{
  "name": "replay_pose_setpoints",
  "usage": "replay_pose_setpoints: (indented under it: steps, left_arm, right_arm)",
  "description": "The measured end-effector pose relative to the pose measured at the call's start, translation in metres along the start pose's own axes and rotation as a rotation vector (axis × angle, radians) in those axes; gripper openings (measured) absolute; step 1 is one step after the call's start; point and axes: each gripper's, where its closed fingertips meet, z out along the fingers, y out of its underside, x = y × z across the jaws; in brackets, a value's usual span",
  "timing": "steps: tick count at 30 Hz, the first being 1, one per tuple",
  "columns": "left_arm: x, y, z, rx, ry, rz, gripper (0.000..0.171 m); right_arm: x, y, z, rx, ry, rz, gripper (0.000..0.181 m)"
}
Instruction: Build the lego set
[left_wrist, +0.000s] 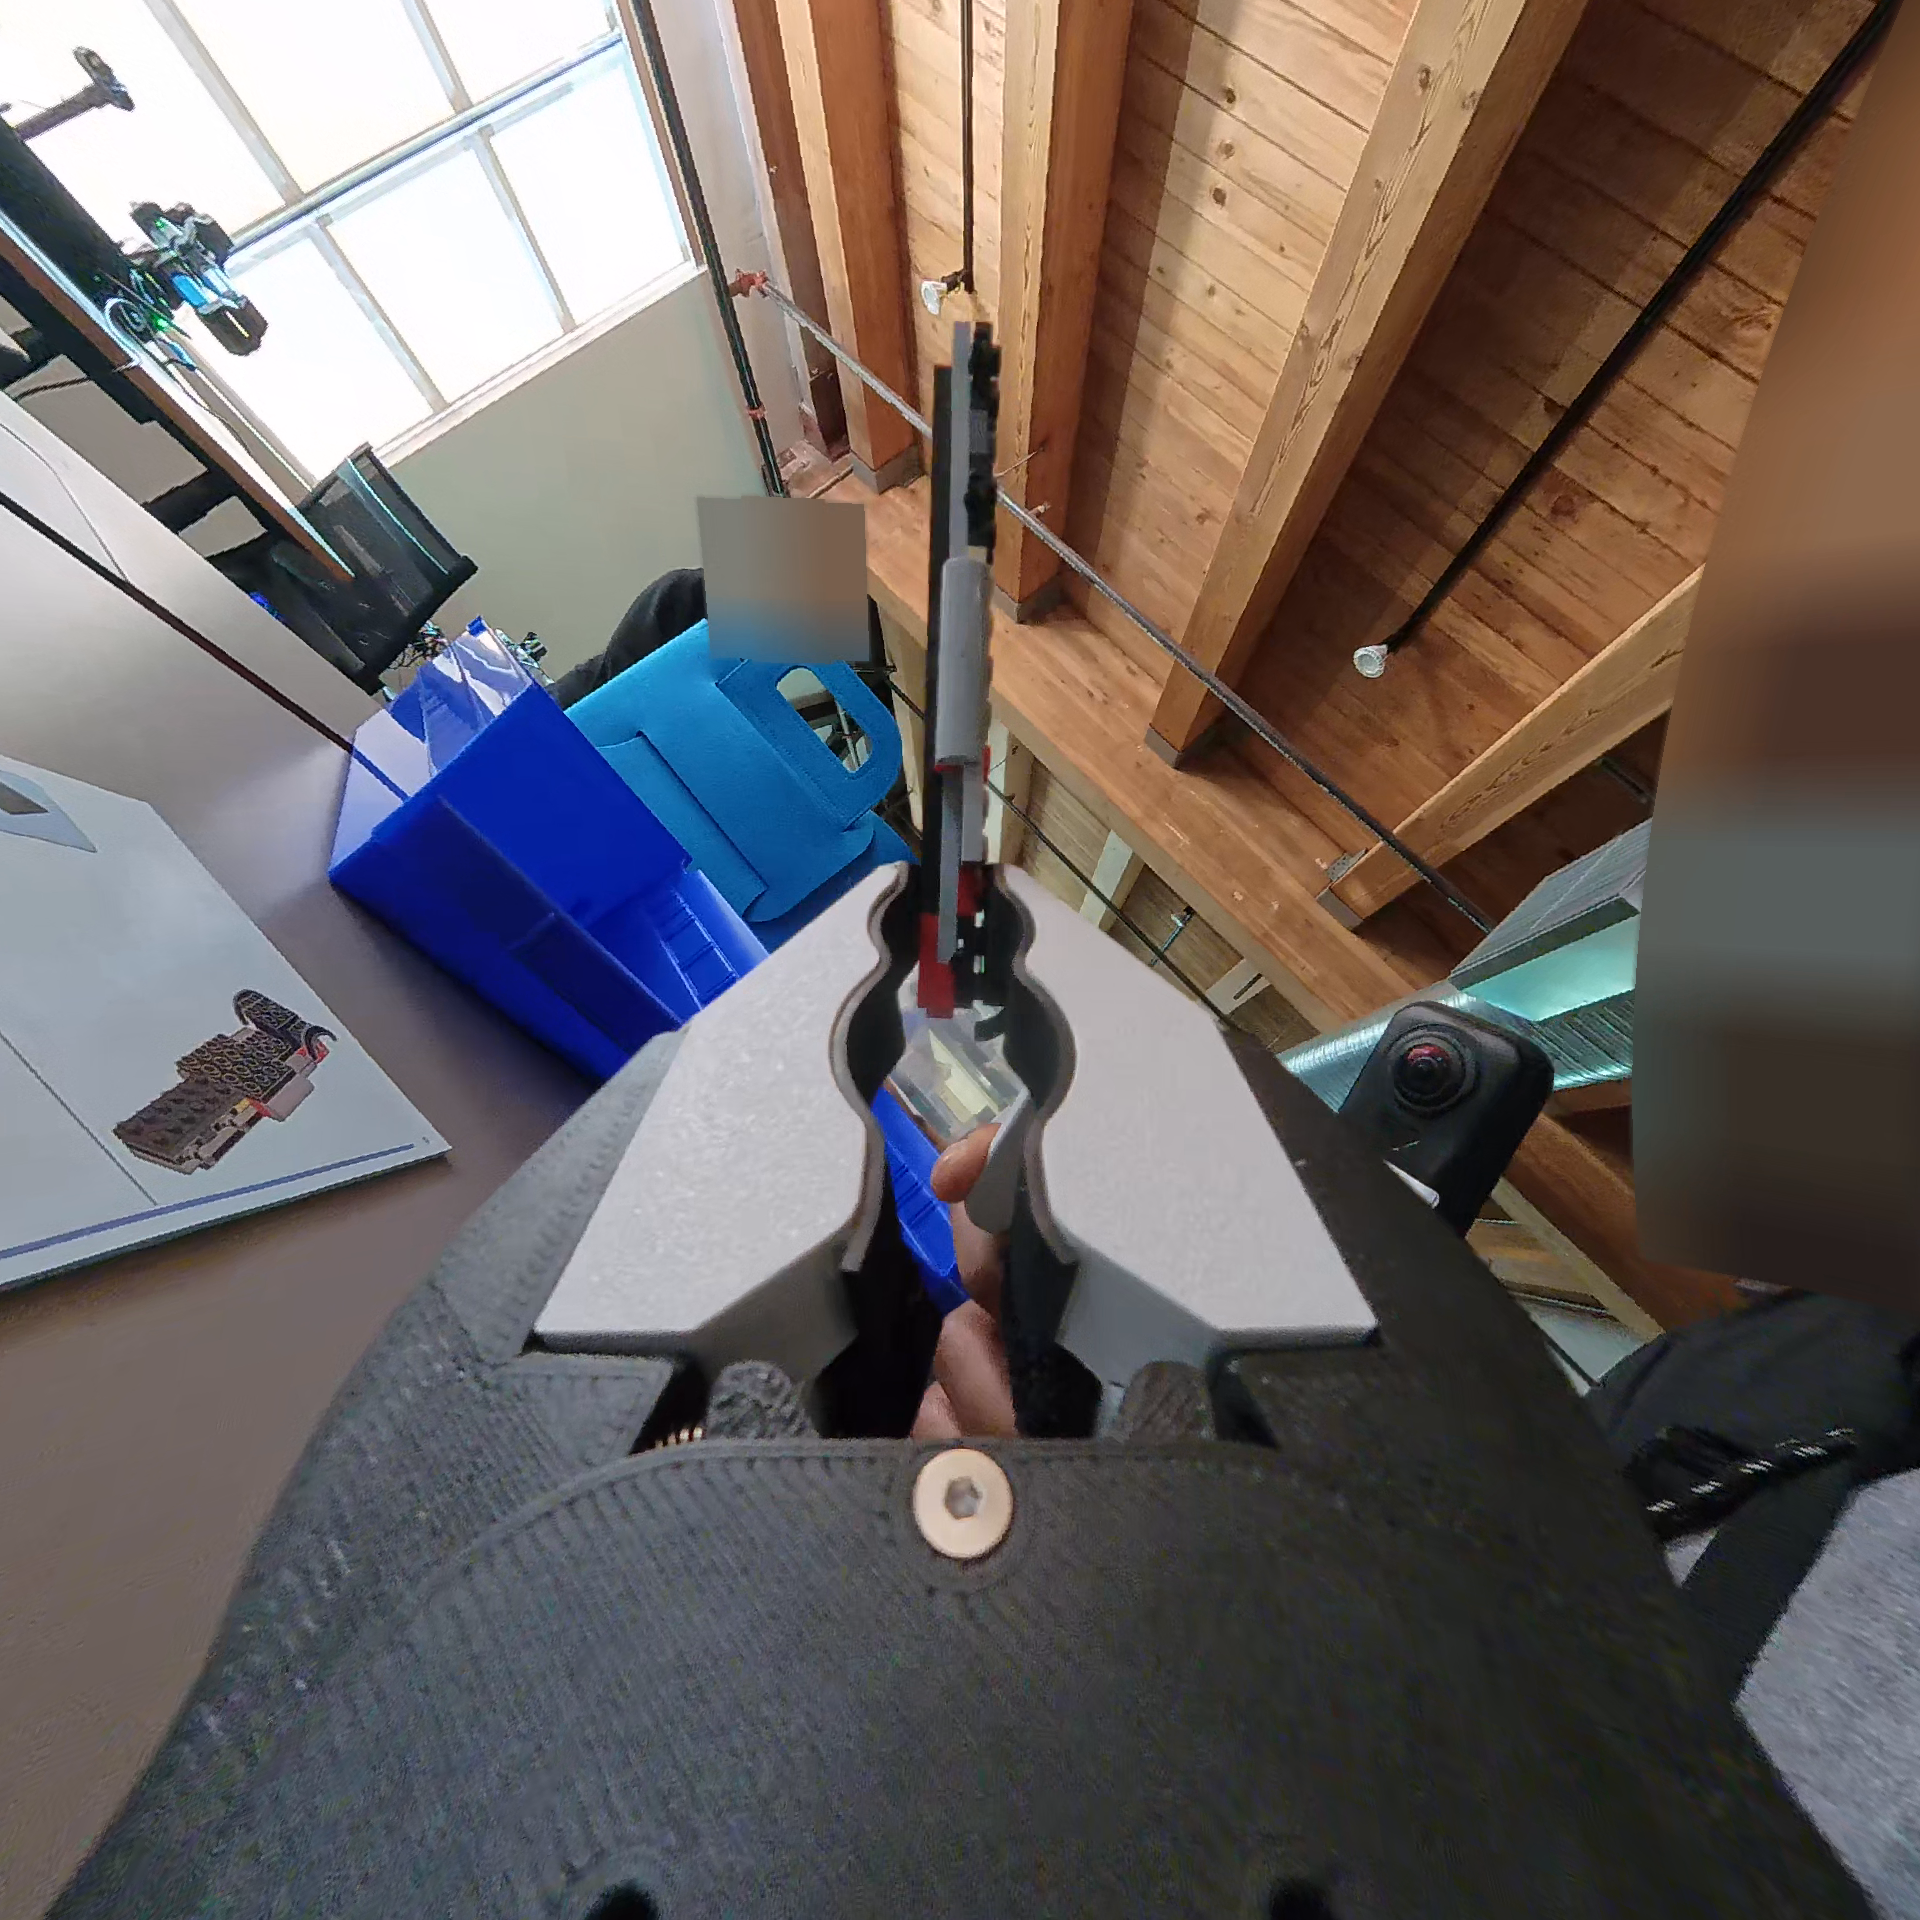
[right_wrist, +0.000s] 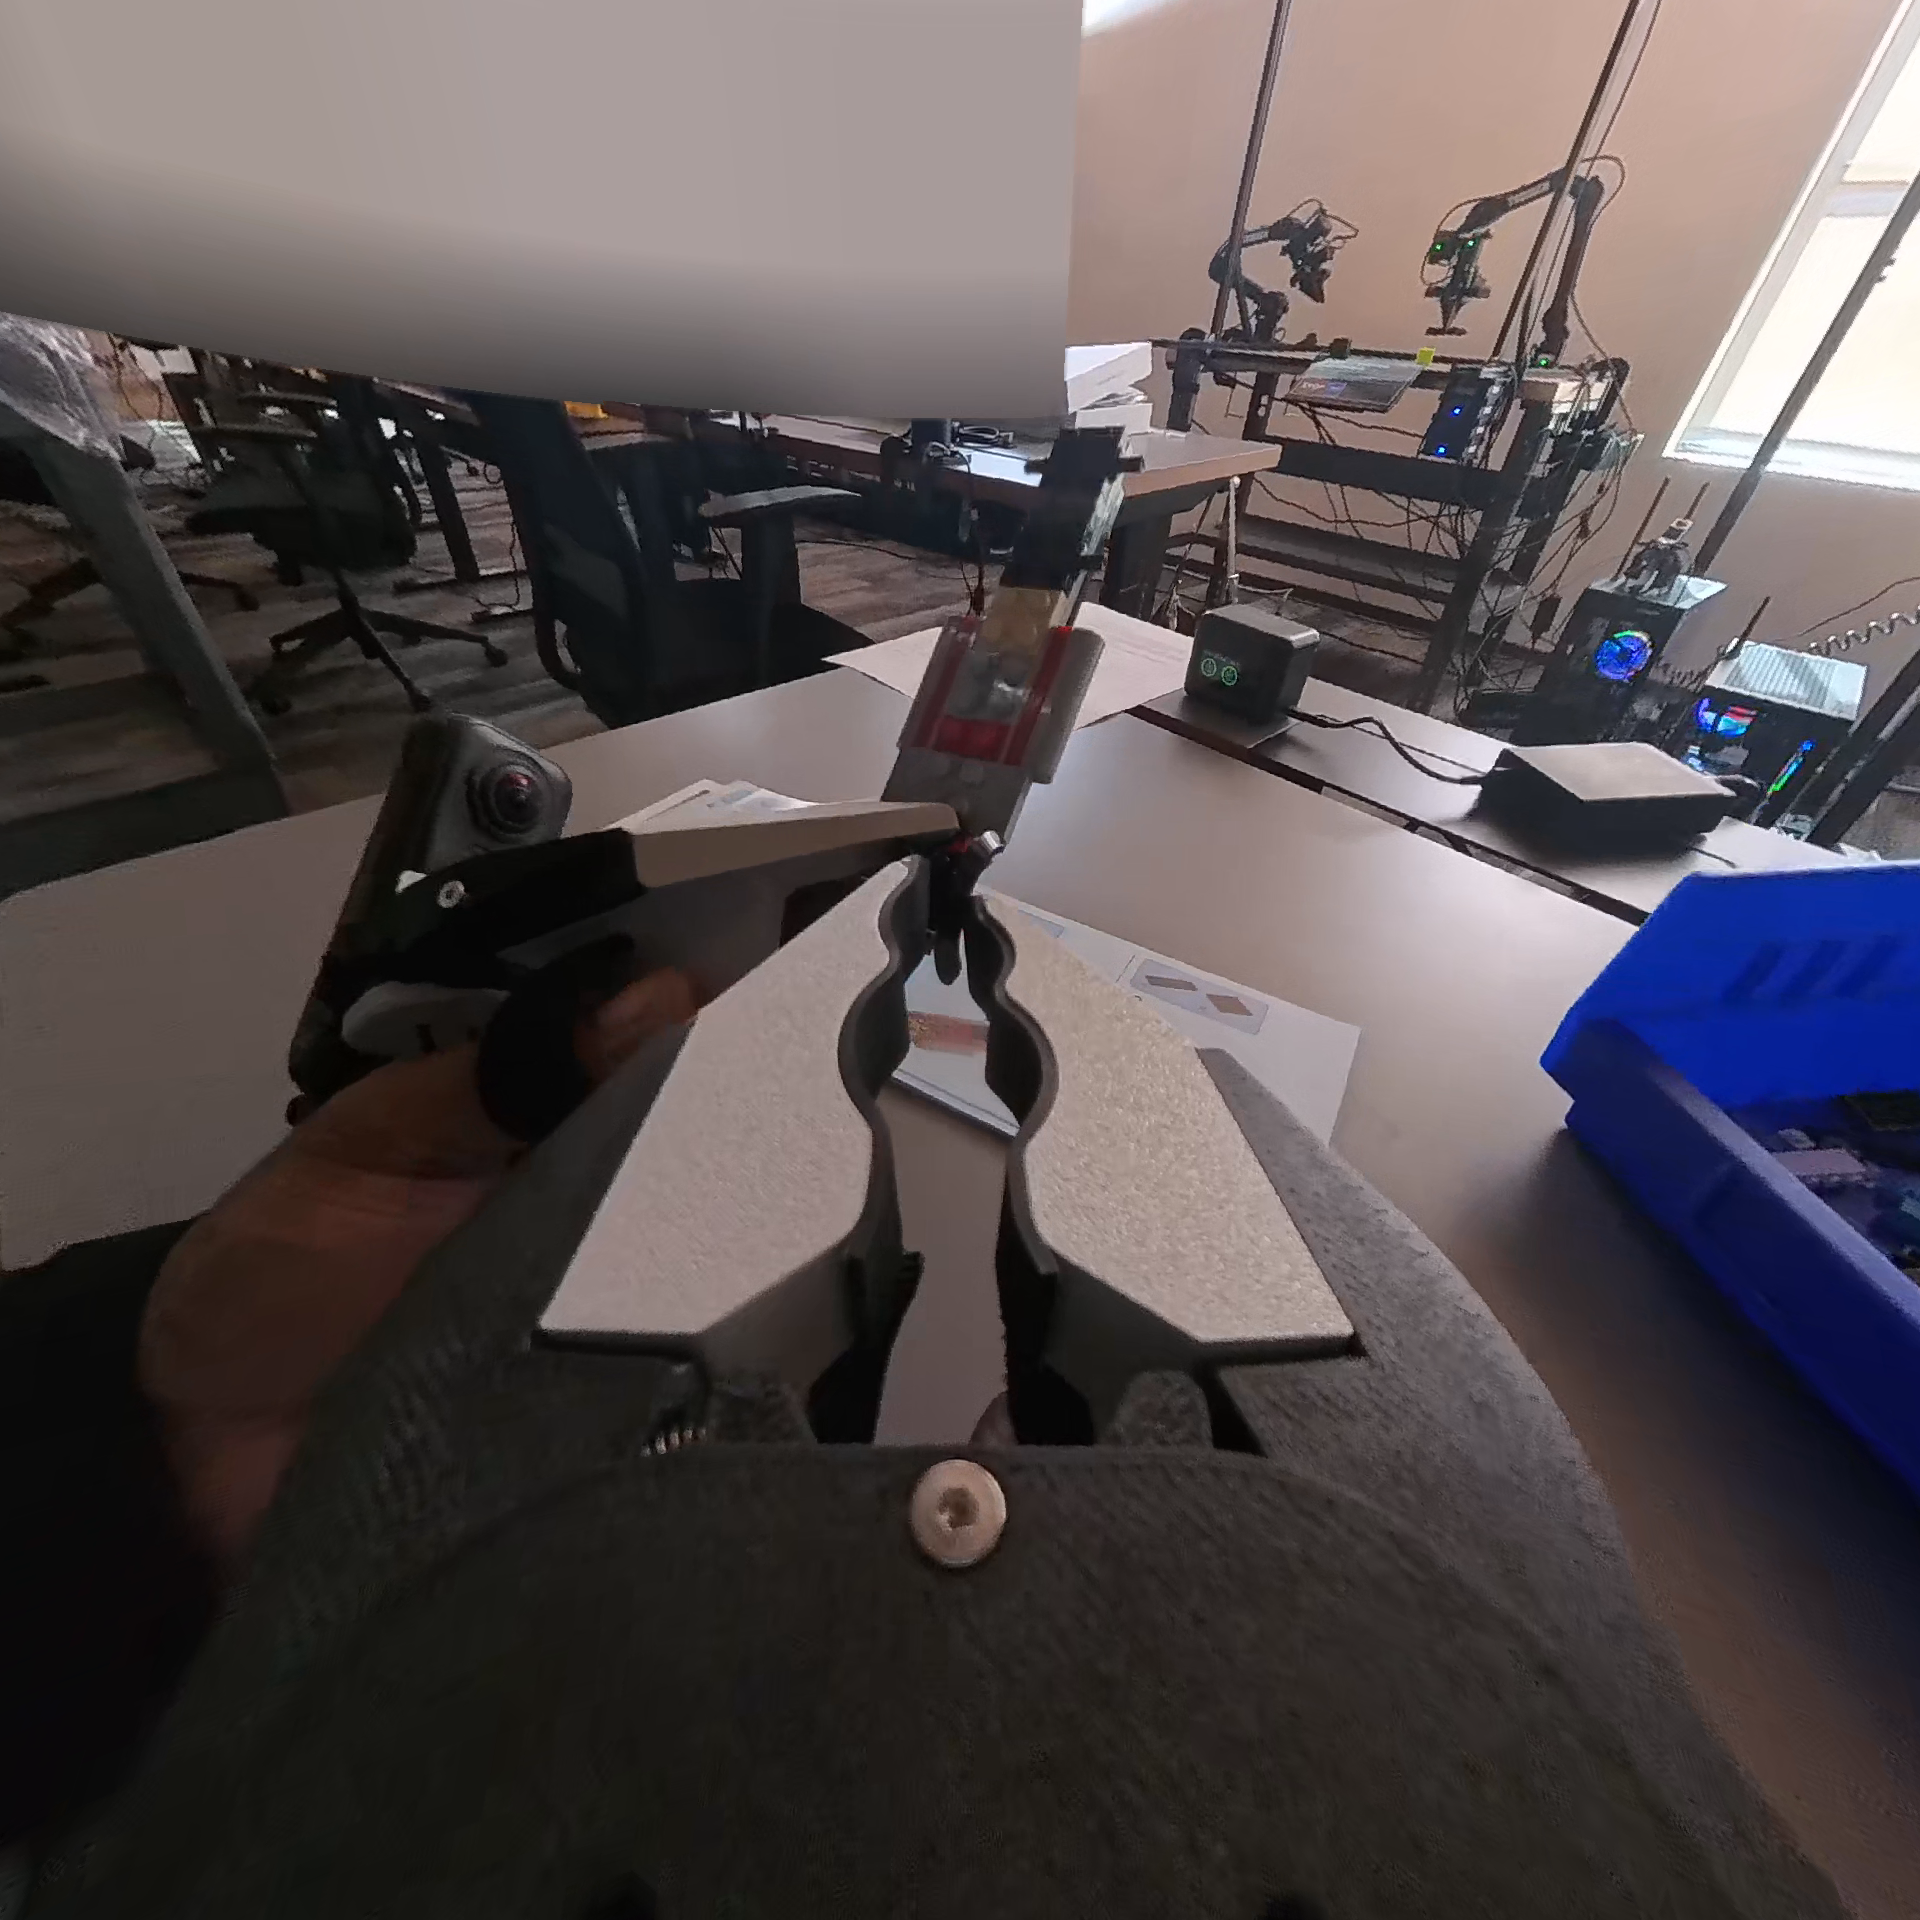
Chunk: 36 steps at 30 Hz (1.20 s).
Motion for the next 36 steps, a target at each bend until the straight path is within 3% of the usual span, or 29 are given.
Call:
replay_pose_setpoints:
  steps: [12,36]
  left_arm:
    - [0.0029,-0.004,-0.0014,0.044,0.044,-0.048,0.011]
    - [0.0018,0.001,0.001,-0.002,0.025,-0.029,0.011]
  right_arm:
    - [-0.0023,-0.0011,0.0002,0.001,-0.022,0.046,0.009]
    - [-0.0017,0.001,-0.0024,-0.103,-0.046,-0.155,0.008]
